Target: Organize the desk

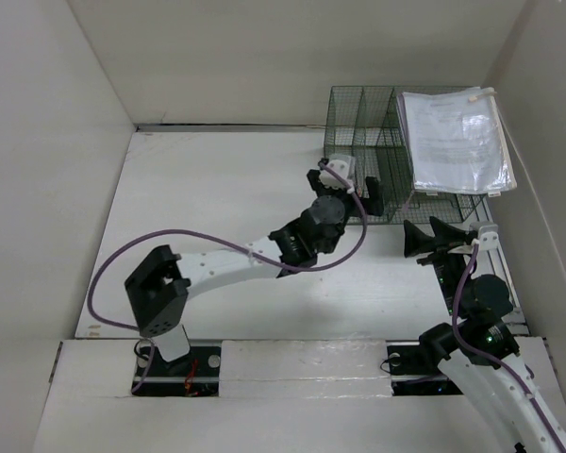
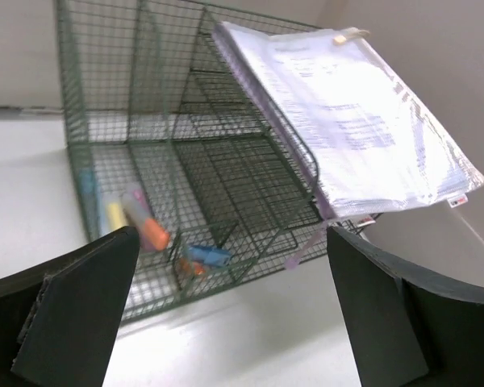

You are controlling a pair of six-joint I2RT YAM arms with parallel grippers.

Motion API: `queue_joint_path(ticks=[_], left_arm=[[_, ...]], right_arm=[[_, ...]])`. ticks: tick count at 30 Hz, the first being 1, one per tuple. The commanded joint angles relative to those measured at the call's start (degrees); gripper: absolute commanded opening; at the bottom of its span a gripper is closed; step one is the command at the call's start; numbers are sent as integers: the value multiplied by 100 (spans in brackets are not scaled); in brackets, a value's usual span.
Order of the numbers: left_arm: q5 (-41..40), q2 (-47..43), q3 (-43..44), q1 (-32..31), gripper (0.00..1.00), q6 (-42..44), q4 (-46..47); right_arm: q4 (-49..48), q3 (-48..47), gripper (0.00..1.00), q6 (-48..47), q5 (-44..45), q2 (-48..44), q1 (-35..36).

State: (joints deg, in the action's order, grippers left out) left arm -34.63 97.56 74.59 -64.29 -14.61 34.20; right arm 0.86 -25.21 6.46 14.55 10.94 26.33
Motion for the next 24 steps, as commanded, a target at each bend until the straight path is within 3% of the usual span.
queue_joint_path(ticks=[1,2,7,9,11,16,21,24], left_arm=[[-447,-735,-584,66,99,-785,-657],[-535,-895,-690,66,99,-972,-1147],[-747,-2186,-1610,66,99,-2052,-2311],[-729,-3018,-2034,66,99,-2238,-2426],[-720,-3975,-2980,14,99,-2510,-2330],[-808,-5816,-3853,13,99,-2749,-2715],[-923,-7265,-4119,13,99,-2977,-3612],[-835,-7601,-4198,13,99,-2864,-3718]], right_arm=[[-227,-10,71,-13,-40,57,-5],[-210,-27,99,-22,-40,92,-5],[194,-370,100,-13,-259,49,-5],[335,-458,100,-13,-356,-65,-5],[720,-555,100,74,-443,-354,-5],[1344,-686,100,101,-760,-680,-5],[1847,-906,100,110,-962,-1058,-5],[1996,-1029,100,119,-1015,-1059,-5]])
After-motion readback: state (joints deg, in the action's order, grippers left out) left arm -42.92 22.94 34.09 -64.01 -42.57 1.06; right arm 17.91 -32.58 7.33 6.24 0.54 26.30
